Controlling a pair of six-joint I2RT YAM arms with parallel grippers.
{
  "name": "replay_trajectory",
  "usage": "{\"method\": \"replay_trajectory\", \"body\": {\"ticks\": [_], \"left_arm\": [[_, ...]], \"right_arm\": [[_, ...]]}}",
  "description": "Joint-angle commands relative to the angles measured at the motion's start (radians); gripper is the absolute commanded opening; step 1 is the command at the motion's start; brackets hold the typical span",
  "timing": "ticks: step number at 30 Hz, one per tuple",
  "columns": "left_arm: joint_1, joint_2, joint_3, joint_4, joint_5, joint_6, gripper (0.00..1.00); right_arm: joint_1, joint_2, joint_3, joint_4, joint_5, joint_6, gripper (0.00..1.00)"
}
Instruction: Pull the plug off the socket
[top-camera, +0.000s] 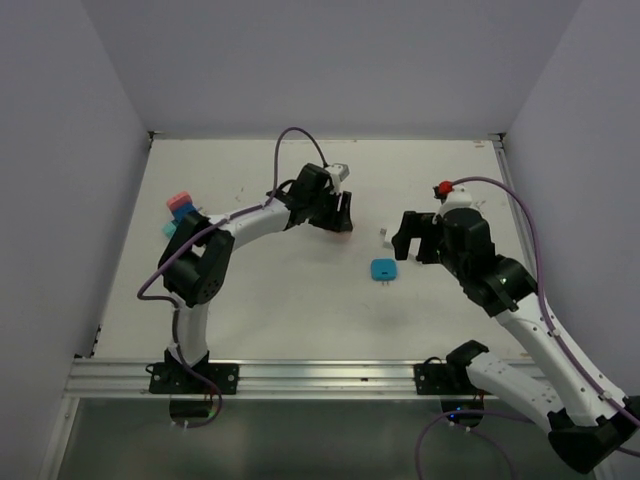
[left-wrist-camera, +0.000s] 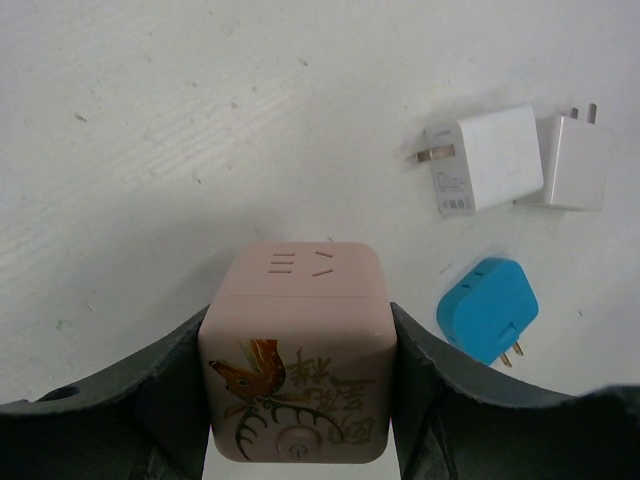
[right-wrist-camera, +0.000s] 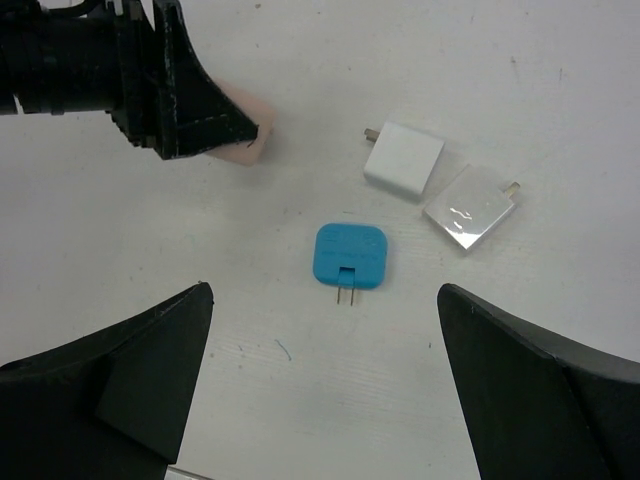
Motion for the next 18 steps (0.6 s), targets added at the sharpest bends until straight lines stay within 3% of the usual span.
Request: {"method": "replay_trajectory", "body": {"ticks": [1, 11, 15, 18], "left_arm": [[0.007, 0.044, 0.071, 0.128, -0.077, -0.038, 0.10], [0.007, 0.252, 0.238, 0.198, -0.149, -0.088, 0.28], [0.007, 0.309, 0.303, 0.246, -0.155, -0.118, 0.53], [0.007, 0.328, 0.312, 0.254, -0.166, -0.134, 0.61]], "right_arm": [[-0.001, -0.040, -0.020, 0.024, -0.005, 0.019, 0.99], [-0.001, -0.097, -0.079, 0.019, -0.029, 0.040, 0.99], [-0.001, -0.126, -0.092, -0.004, -0.025, 0.031, 0.99], [-0.001, -0.139, -0.099, -0.023, -0.016, 0.026, 0.99]]}}
